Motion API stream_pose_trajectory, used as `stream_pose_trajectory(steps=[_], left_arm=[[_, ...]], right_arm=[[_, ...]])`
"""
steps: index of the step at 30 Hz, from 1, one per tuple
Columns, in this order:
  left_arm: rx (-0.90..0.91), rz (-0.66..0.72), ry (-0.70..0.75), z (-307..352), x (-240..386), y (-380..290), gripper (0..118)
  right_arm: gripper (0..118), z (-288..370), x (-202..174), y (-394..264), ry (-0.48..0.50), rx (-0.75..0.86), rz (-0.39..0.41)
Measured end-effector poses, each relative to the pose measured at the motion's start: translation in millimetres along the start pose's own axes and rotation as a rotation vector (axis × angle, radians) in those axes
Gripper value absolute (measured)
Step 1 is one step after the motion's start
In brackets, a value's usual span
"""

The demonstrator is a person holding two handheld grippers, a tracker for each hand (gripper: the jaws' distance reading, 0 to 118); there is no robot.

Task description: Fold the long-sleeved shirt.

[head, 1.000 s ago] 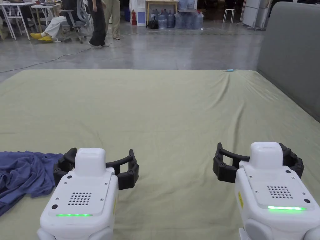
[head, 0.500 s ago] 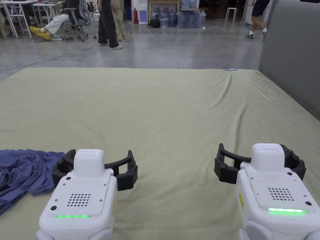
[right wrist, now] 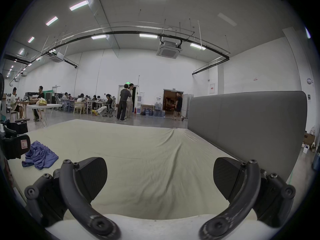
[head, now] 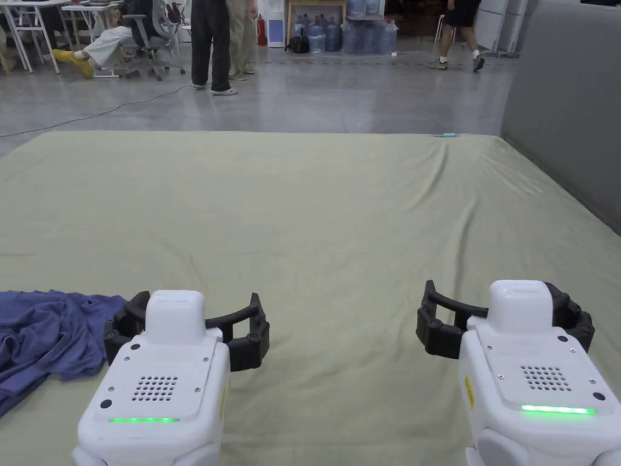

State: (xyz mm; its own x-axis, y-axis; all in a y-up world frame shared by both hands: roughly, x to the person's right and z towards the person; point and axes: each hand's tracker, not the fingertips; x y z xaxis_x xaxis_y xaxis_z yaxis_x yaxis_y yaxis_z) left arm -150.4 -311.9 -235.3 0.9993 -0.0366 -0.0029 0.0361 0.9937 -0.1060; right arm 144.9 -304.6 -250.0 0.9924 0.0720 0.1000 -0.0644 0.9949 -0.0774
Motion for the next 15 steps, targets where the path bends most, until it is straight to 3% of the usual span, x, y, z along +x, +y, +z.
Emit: stream_pose_trajectory(steps=[15], left_arm=[[-0.013, 0.003, -0.001, -3.7, -5.0, -5.4, 118]], right_arm=[[118, -0.5, -1.3, -0.9, 0.002, -0.011, -0.004]])
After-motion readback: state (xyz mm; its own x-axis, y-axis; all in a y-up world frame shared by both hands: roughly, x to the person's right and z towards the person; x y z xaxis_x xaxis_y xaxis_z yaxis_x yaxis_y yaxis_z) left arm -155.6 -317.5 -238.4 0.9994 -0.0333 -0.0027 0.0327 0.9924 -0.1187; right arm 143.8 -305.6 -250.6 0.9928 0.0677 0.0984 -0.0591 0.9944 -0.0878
